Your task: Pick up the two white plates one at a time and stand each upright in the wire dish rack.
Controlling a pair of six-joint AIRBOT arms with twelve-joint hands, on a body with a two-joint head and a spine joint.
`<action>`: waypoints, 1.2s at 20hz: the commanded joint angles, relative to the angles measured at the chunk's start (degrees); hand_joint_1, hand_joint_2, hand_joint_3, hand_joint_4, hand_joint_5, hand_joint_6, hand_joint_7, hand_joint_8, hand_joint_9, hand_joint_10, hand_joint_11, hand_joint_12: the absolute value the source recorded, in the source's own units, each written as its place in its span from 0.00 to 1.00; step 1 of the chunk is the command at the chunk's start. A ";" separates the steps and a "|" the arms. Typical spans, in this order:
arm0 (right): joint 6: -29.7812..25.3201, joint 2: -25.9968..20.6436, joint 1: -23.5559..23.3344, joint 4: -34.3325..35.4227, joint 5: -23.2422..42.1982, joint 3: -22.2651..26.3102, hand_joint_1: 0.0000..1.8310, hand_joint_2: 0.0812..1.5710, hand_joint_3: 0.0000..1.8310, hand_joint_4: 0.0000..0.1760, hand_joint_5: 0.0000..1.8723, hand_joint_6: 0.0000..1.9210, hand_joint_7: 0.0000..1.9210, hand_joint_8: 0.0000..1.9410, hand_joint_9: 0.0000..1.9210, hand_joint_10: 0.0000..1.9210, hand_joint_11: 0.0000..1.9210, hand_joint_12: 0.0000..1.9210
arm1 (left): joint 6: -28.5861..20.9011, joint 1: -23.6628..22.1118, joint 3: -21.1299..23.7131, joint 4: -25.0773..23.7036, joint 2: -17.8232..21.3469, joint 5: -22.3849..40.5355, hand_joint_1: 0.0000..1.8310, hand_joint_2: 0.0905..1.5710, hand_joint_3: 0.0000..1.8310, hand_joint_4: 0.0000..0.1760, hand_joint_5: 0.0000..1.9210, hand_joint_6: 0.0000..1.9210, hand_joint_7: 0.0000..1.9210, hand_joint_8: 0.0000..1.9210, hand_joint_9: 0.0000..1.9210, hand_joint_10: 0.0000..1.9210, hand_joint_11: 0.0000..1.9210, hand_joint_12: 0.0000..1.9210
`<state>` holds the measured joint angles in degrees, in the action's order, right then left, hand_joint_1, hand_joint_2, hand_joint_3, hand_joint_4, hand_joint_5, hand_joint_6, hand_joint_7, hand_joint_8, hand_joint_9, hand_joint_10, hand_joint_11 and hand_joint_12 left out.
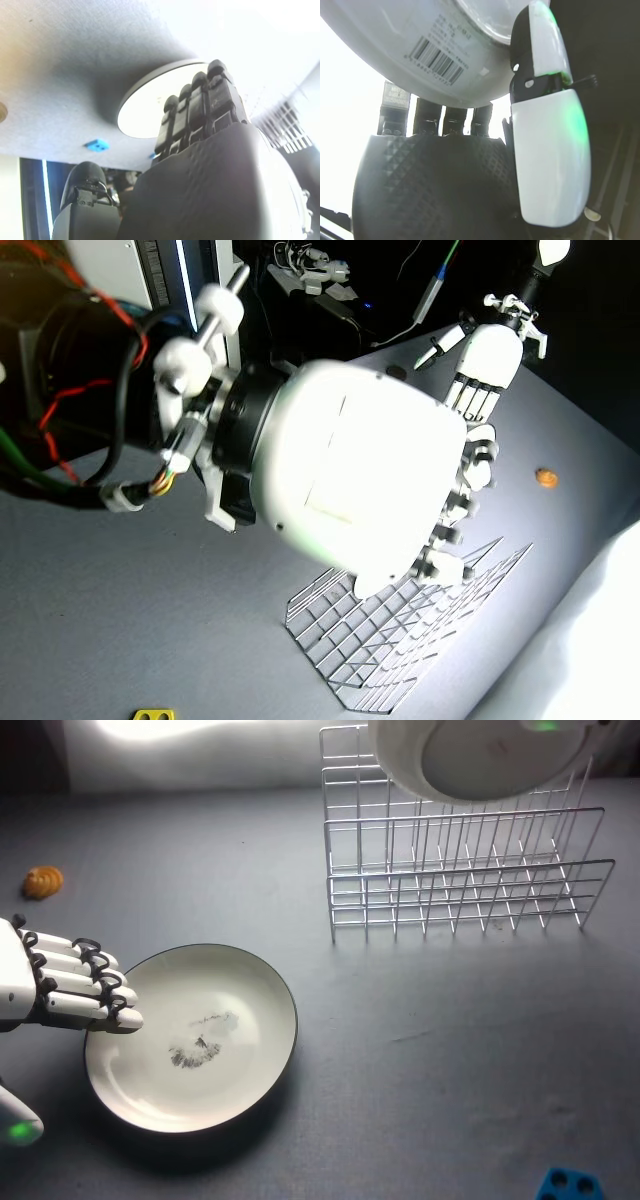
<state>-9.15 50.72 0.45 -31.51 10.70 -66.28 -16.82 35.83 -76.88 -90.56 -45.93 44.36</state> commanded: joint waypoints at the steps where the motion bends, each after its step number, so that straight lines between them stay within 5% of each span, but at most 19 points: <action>1: -4.49 -0.20 -0.76 -1.57 8.07 -0.82 0.66 0.70 0.00 0.15 0.50 0.57 0.52 0.47 0.59 0.00 0.36 0.48 | -0.26 -0.27 -0.26 2.70 0.09 1.03 0.00 0.67 0.00 0.00 0.02 0.00 0.01 0.00 0.00 0.00 0.00 0.00; 3: -11.36 0.41 -0.65 -7.64 8.70 -2.57 0.66 0.71 0.00 0.16 0.50 0.58 0.51 0.49 0.58 0.00 0.34 0.48 | -0.26 -0.28 -0.18 2.70 0.15 1.03 0.00 0.67 0.00 0.00 0.03 0.00 0.02 0.00 0.01 0.00 0.00 0.00; 24: -24.89 6.86 3.29 -12.32 11.69 -15.34 0.66 0.70 0.00 0.14 0.51 0.56 0.53 0.46 0.59 0.00 0.36 0.48 | -0.92 -0.93 -0.35 2.64 -0.21 1.10 0.00 0.67 0.00 0.00 0.03 0.01 0.03 0.01 0.01 0.00 0.00 0.00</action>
<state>-32.64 57.98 4.32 -46.61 16.56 -81.43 -17.69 35.18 -76.90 -90.61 -46.28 44.34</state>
